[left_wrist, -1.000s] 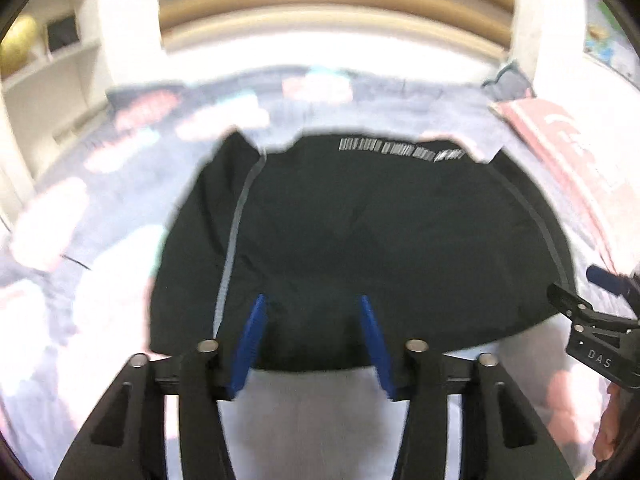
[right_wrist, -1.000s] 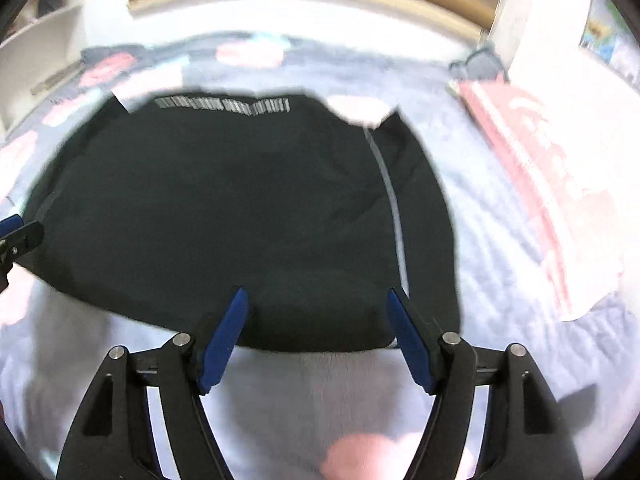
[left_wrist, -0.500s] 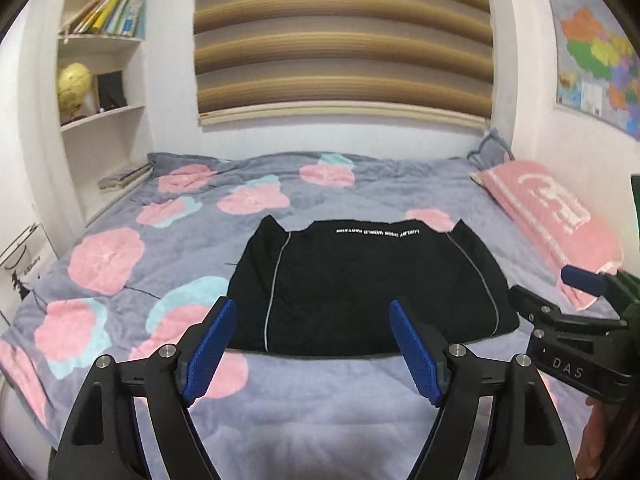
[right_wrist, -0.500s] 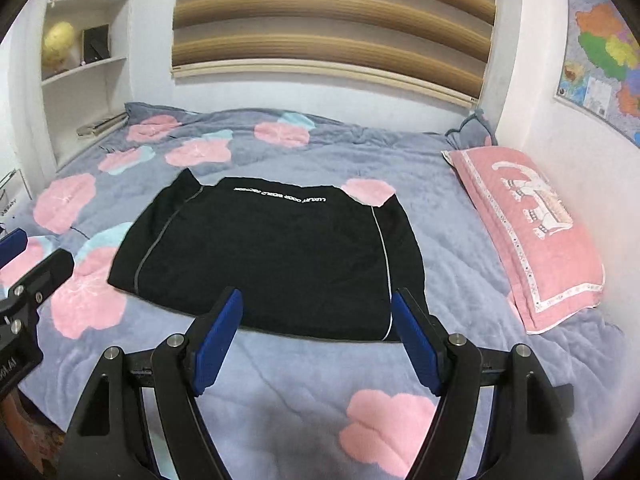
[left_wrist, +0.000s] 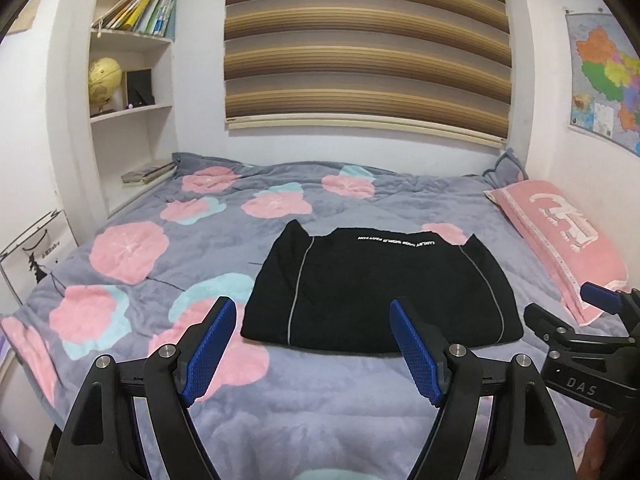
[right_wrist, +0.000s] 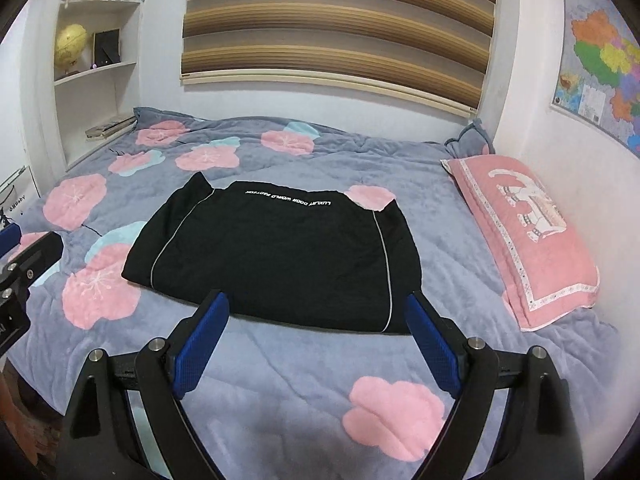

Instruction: Fold large clothes

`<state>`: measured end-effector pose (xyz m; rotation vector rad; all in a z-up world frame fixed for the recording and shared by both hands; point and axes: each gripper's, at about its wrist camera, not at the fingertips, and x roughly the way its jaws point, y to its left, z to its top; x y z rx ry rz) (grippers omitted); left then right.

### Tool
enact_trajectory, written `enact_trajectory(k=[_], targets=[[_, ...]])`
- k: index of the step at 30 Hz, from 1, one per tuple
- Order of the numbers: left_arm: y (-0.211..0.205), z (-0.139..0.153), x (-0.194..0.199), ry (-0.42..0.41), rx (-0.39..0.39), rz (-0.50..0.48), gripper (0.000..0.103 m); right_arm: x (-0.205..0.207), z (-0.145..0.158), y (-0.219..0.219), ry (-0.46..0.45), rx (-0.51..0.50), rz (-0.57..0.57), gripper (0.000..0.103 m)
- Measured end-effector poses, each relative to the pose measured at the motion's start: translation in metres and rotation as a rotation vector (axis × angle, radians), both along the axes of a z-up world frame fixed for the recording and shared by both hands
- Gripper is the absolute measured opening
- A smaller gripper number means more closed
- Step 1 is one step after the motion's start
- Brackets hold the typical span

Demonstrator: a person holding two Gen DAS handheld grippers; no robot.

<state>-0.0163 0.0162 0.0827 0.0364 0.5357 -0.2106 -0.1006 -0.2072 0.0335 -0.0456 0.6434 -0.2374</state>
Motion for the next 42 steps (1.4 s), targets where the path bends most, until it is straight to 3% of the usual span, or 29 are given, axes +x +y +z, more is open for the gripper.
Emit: enact_trajectory(k=[27, 42], targets=[[-0.009, -0.001, -0.004, 0.025, 0.016, 0.018, 0.08, -0.01, -0.008, -0.014, 0.012, 0.065, -0.003, 0.091], [-0.008, -0.018, 0.014, 0.117, 0.002, 0.046, 0.08, -0.002, -0.018, -0.014, 0.04, 0.085, 0.0, 0.091]])
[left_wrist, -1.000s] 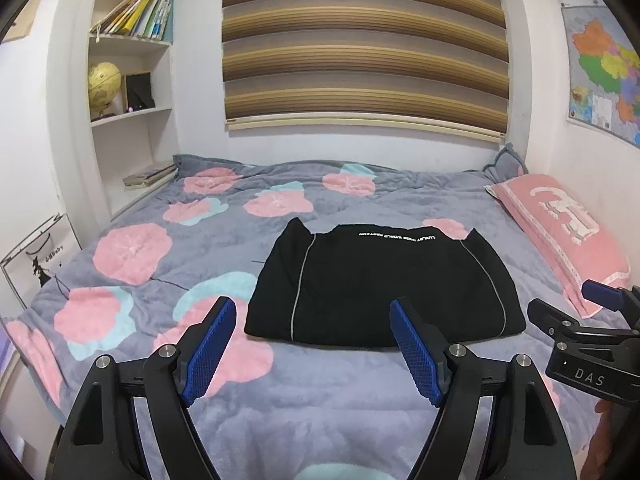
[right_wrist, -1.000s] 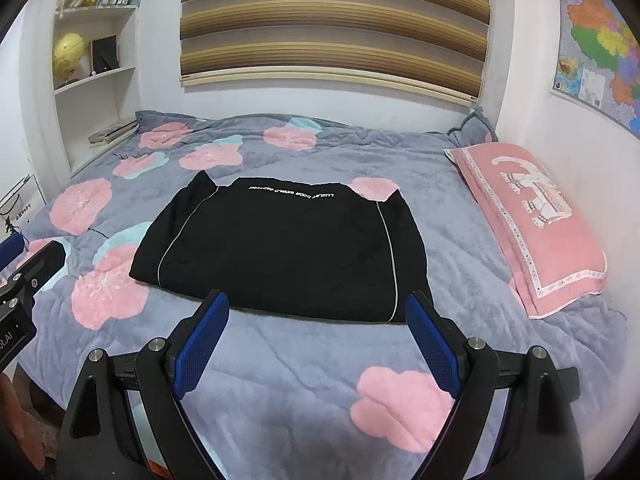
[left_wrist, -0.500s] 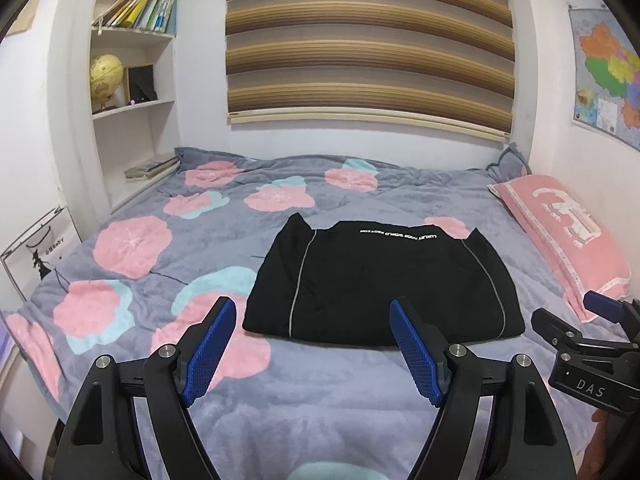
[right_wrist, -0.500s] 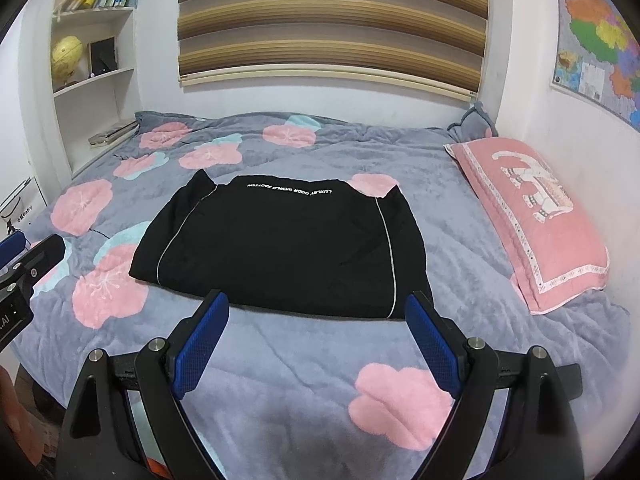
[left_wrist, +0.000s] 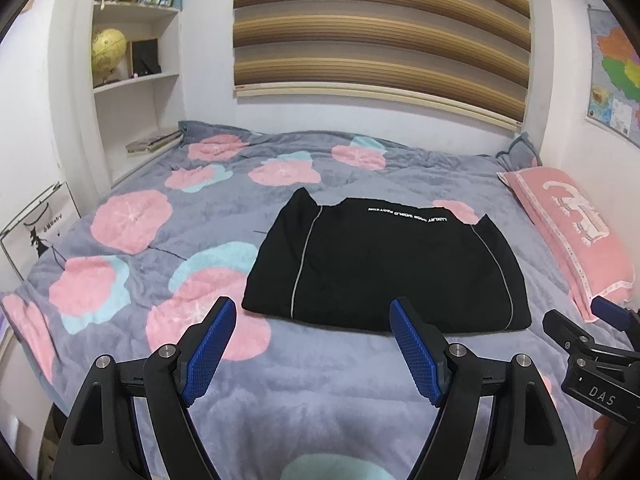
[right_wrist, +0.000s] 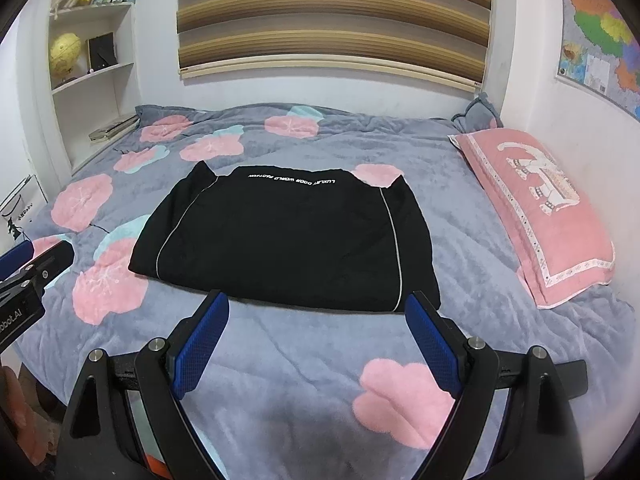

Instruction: Fold large clothes

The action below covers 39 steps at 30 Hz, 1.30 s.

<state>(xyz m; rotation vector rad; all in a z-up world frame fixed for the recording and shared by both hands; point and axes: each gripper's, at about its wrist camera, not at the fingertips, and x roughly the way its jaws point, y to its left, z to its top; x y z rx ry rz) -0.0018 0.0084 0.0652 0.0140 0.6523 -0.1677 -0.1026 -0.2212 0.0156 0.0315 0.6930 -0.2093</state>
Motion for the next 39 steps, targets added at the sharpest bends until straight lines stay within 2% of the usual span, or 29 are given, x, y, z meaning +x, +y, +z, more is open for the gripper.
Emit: enact_trajectory(k=[19, 35, 39], targets=[[-0.003, -0.005, -0.001, 0.007, 0.014, -0.004, 0.08, -0.001, -0.007, 0.0, 0.016, 0.004, 0.001, 0.091], [-0.004, -0.024, 0.019, 0.07, 0.024, 0.012, 0.08, 0.005, -0.017, -0.002, 0.04, -0.012, 0.005, 0.091], [-0.005, -0.026, 0.021, 0.03, 0.059, 0.041, 0.08, 0.009, -0.021, -0.003, 0.054, -0.007, 0.004, 0.091]])
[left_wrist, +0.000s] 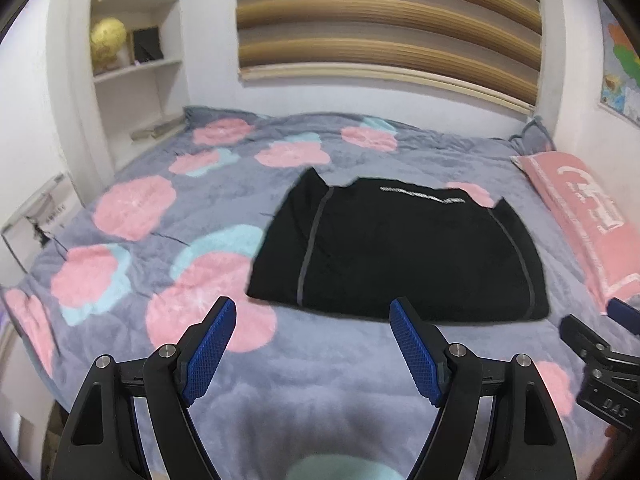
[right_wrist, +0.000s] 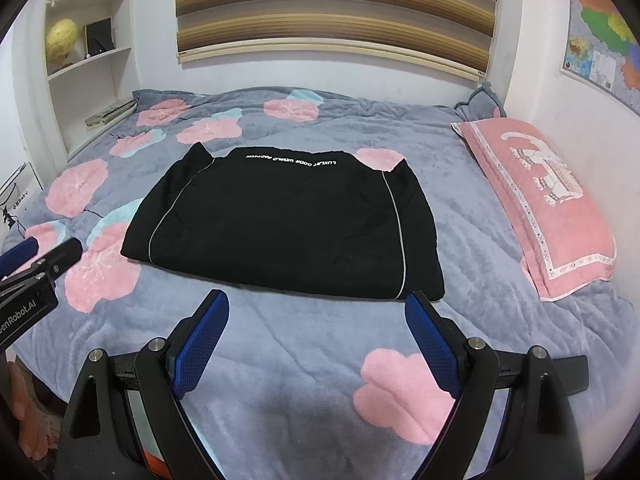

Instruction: Fold large clothes

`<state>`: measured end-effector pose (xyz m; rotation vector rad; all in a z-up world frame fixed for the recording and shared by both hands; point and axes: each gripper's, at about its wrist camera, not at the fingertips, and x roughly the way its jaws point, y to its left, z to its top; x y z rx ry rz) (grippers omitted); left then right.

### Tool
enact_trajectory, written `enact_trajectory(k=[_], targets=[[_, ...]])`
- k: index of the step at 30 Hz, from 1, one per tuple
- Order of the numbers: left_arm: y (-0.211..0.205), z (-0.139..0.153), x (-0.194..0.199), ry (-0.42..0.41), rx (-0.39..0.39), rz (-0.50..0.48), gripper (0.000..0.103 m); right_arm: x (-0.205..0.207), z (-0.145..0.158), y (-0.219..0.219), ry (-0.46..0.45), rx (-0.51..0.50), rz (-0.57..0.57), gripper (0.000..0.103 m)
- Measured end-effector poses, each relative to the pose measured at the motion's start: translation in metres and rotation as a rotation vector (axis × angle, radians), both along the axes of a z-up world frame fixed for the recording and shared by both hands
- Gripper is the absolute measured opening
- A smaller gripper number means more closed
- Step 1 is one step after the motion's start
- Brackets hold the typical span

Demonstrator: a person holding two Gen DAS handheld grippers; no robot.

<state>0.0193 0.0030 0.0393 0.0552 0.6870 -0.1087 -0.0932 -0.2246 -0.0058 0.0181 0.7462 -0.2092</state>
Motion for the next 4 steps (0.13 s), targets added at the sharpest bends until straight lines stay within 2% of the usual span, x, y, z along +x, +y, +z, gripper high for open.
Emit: enact_trajectory(k=[4], targets=[[0.006, 0.0001, 0.0026, -0.008, -0.017, 0.014, 0.08, 0.0042, -0.005, -0.0003, 0.014, 0.003, 0.001, 0.091]])
